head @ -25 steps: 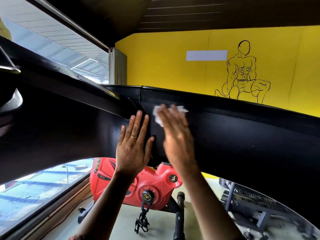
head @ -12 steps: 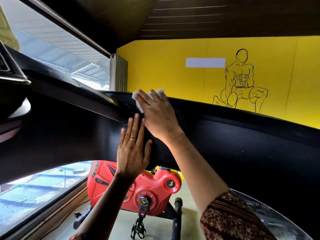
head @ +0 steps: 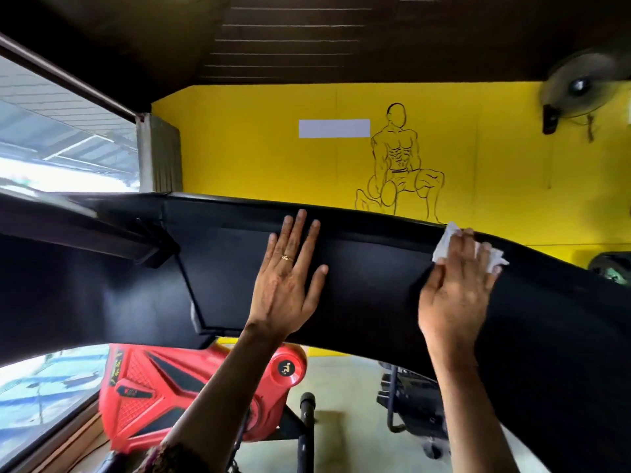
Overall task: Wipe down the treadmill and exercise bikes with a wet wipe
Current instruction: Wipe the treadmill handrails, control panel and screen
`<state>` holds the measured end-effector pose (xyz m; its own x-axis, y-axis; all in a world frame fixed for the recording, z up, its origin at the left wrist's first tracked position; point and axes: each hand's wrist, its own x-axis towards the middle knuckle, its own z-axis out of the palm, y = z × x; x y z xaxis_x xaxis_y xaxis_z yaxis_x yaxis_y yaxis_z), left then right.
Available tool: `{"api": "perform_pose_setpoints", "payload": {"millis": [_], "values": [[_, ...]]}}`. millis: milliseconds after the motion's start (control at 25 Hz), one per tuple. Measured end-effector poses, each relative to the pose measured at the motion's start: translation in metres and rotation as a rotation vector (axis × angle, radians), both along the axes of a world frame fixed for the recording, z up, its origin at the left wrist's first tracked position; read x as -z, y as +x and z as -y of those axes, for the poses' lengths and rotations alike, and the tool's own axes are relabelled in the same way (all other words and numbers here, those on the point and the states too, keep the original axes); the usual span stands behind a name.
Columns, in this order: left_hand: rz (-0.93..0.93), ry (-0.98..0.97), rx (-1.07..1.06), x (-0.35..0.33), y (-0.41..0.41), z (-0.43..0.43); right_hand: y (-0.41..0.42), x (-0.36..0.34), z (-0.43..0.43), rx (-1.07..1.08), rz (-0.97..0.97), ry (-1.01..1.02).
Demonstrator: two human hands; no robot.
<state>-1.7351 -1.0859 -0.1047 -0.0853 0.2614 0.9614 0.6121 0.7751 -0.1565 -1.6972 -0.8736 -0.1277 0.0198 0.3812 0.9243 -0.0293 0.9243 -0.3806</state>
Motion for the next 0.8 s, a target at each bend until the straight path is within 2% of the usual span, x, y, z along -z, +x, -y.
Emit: {"api": "perform_pose_setpoints", "payload": {"millis": [80,120,200,280,360,440,520,560,600,720,800], "values": [[-0.026,-0.038,-0.017,0.003,-0.002,-0.013,-0.006,-0.006,0.019,-0.045,-0.028,-0.049],[-0.042,-0.044,-0.035,0.004,-0.004,-0.017,-0.012,-0.013,0.040,-0.110,-0.030,0.037],[-0.084,-0.043,-0.078,0.006,-0.008,-0.016,-0.016,-0.023,0.080,-0.261,0.006,0.341],[-0.123,-0.041,-0.114,0.009,-0.010,-0.015,-0.015,-0.024,0.073,-0.291,0.037,0.513],[-0.133,-0.025,-0.137,0.010,-0.008,-0.016,-0.012,-0.012,0.028,-0.197,-0.029,0.410],[-0.131,-0.015,-0.150,0.011,-0.007,-0.017,-0.008,0.010,-0.019,-0.117,-0.106,0.140],[-0.129,-0.012,-0.155,0.011,-0.008,-0.018,-0.009,0.017,-0.028,-0.160,-0.164,-0.096],[-0.130,-0.012,-0.155,0.012,-0.008,-0.018,-0.013,0.012,-0.011,-0.175,-0.186,-0.139],[-0.133,-0.013,-0.150,0.012,-0.009,-0.018,-0.018,0.005,0.014,-0.193,-0.199,-0.093],[-0.144,-0.022,-0.128,0.016,-0.010,-0.013,-0.022,0.003,0.080,-0.354,-0.063,0.334],[-0.132,-0.013,-0.127,0.024,-0.010,-0.003,-0.018,0.019,0.072,-0.392,0.023,0.439]]}}
